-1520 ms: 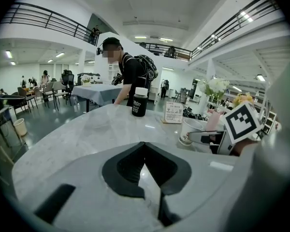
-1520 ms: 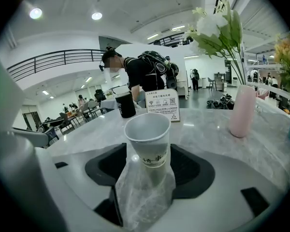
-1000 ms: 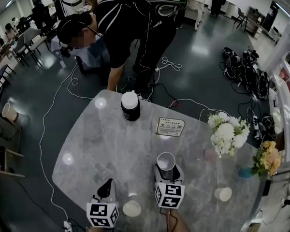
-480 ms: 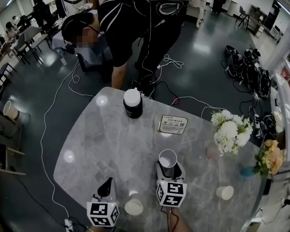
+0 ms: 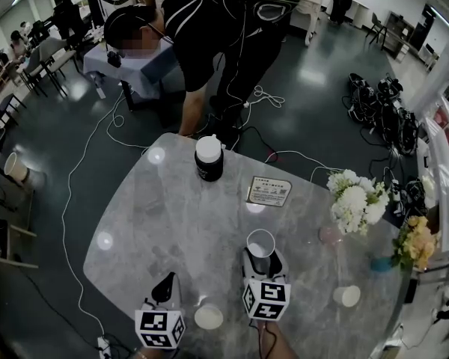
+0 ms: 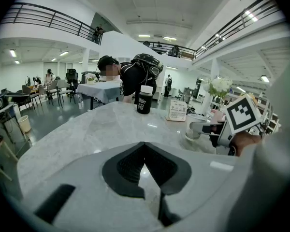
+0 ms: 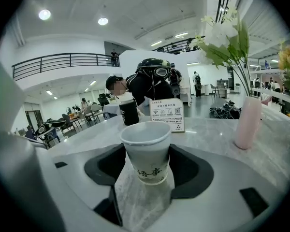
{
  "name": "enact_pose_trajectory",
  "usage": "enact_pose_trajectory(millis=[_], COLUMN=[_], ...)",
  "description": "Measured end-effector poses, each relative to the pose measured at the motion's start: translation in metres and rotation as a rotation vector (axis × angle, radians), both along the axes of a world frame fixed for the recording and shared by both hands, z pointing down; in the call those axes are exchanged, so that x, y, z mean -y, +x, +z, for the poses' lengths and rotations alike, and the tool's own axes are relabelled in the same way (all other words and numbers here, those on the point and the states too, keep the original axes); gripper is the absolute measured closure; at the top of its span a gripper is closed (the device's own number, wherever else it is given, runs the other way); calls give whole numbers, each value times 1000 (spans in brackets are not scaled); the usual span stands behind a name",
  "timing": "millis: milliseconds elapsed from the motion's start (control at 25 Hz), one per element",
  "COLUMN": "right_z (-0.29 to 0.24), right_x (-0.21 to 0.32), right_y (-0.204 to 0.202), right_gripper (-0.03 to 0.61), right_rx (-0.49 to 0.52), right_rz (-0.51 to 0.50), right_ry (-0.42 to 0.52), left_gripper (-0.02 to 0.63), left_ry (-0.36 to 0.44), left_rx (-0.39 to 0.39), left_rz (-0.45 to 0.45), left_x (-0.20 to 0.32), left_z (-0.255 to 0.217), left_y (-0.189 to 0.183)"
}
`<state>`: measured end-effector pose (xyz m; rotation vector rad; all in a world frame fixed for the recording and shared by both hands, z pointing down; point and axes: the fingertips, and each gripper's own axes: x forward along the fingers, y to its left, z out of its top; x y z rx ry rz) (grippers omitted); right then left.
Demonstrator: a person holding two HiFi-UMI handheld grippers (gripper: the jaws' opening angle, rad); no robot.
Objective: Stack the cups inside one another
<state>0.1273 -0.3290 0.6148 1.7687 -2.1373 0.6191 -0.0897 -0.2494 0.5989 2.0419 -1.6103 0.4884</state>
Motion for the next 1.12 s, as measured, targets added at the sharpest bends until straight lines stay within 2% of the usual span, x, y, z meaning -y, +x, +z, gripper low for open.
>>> enact_pose_trajectory(millis=[1120], right_z=[-58], right_x=[-73], right_y=[-19], right_gripper=[325], right_rx=[-5], right_rz=[-45], right_ry=[63], left_gripper=[618], left_ry=[86], left_rx=[-43], left_rz=[31], left_x=[-48], left_z=[-35], left_y=[1])
